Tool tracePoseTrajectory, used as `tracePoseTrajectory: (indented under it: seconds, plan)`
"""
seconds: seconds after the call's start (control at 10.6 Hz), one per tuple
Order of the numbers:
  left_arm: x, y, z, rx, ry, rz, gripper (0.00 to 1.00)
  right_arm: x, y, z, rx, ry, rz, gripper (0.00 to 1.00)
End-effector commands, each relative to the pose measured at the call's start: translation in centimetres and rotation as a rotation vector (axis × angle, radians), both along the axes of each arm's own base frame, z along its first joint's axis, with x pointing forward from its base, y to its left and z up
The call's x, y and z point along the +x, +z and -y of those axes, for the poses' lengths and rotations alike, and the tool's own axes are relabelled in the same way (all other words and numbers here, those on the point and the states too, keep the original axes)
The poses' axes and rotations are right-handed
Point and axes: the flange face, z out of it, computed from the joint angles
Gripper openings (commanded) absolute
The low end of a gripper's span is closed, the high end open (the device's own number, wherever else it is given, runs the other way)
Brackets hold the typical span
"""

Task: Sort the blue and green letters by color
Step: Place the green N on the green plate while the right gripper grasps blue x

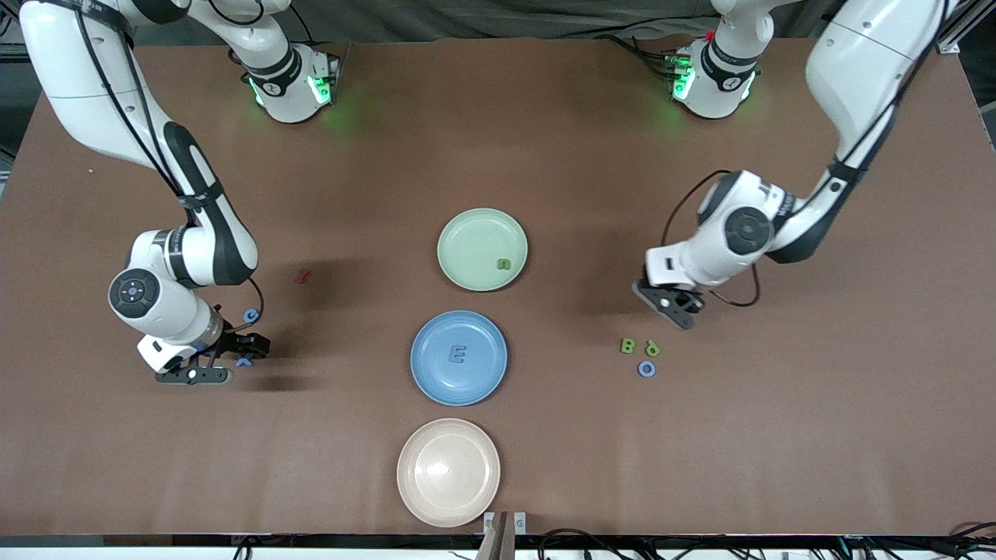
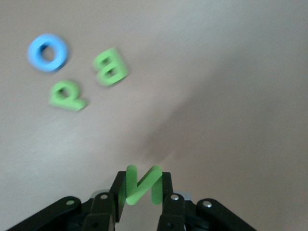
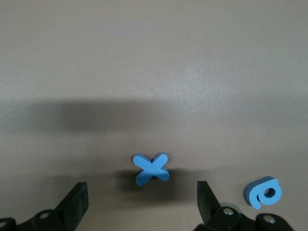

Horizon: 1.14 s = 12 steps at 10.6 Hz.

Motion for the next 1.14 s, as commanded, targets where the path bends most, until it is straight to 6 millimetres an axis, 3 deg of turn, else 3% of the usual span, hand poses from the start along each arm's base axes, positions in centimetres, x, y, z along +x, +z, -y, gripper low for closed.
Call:
tracePoseTrajectory:
  seconds: [0.0,0.19,0.38,0.47,0.66,0.76,0.85,0.95,1.04]
  plan:
    - [-3.1,3.7,10.7,0.025,0.136,0.008,0.00,-0.6,-1.0,0.3,0.014,0.004,-0.014,1.00]
    - [-6.4,4.0,18.1,-0.002,0.233,-0.007,0.00,-0.7,-2.1,0.3,0.017,-0.001,-0.023,1.00]
    - [-9.7,2.6,23.8,-0.013,0.329,-0.047,0.00,-0.6,-2.0,0.1,0.034,-0.016,-0.012,1.00]
    - [-11.0,2.2,26.2,-0.019,0.358,-0.056,0.00,-0.4,-1.9,0.0,0.036,-0.017,0.003,1.00]
    - [-12.1,1.5,29.3,-0.018,0.416,-0.054,0.00,-0.2,-2.2,0.1,0.036,-0.016,0.020,0.75]
    - [-12.2,0.8,30.0,-0.010,0.444,-0.045,0.00,-0.2,-2.7,0.3,0.037,-0.018,0.023,0.75]
    - [-11.9,0.5,30.2,0.000,0.447,-0.025,0.58,-0.1,-2.8,0.5,0.038,-0.020,0.039,0.75]
    - [-11.2,0.5,29.7,0.008,0.453,-0.006,1.00,-0.1,-2.9,0.5,0.038,-0.021,0.040,0.73]
    - [-10.3,1.0,29.0,0.003,0.469,0.001,1.00,-0.1,-3.0,0.6,0.038,-0.021,0.040,0.70]
